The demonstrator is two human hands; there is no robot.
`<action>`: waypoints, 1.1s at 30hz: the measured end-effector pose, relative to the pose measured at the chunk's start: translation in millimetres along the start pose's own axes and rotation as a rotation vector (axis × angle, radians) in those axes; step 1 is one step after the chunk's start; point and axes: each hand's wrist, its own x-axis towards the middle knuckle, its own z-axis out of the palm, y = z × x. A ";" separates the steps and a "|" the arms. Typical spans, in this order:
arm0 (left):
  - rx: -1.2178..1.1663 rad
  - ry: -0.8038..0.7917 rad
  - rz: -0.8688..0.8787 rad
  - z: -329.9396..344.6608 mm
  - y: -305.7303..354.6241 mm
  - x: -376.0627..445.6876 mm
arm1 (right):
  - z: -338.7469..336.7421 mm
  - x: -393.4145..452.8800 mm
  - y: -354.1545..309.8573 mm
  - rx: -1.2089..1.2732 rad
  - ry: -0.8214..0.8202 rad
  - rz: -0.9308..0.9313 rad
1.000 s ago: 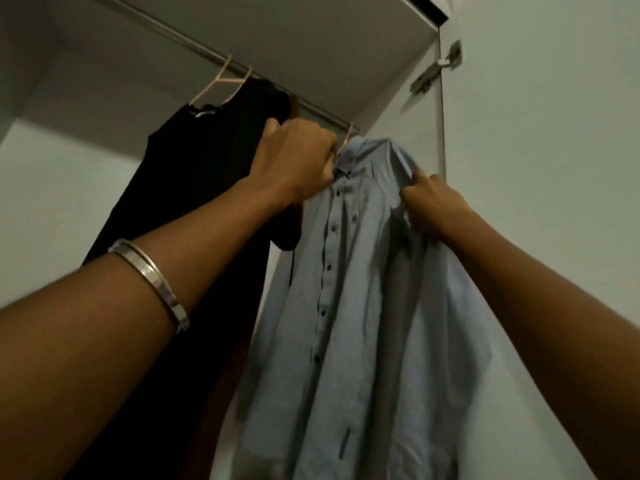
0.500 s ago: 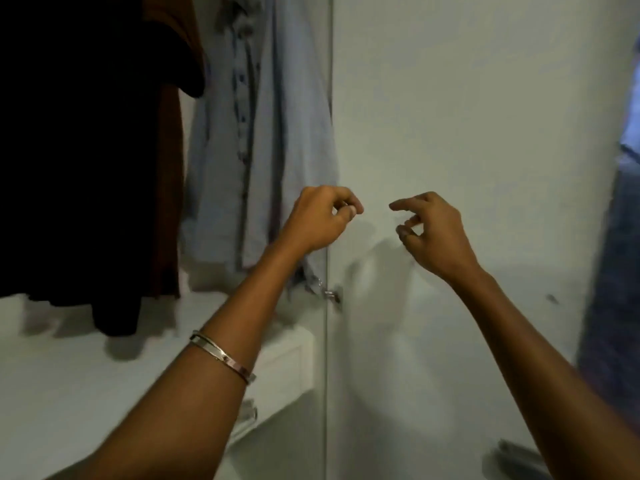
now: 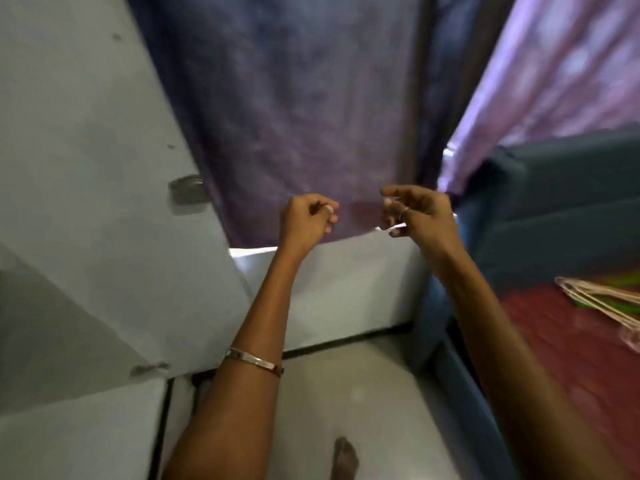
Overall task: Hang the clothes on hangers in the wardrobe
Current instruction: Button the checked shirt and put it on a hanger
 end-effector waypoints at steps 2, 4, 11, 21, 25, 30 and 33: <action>-0.041 -0.137 -0.032 65.3 -5.4 -19.8 | -55.4 -24.9 17.4 0.010 0.137 0.061; -0.079 -0.235 -0.034 134.6 -4.4 -44.9 | -113.1 -54.1 36.4 0.045 0.320 0.095; -0.135 -0.509 0.117 366.6 22.2 -141.7 | -313.9 -171.1 88.6 -0.099 1.003 0.065; 0.001 -1.145 0.149 640.5 52.4 -272.5 | -524.0 -328.8 144.0 -0.476 1.413 0.389; 0.127 -1.384 0.178 703.3 58.6 -316.5 | -567.5 -376.6 168.6 -0.412 1.417 0.601; 0.320 -1.657 -0.027 755.6 62.2 -353.2 | -609.6 -442.6 216.7 -0.257 1.469 1.019; 0.363 -1.668 -0.182 783.6 54.3 -366.7 | -628.2 -473.6 237.0 -0.246 1.533 1.243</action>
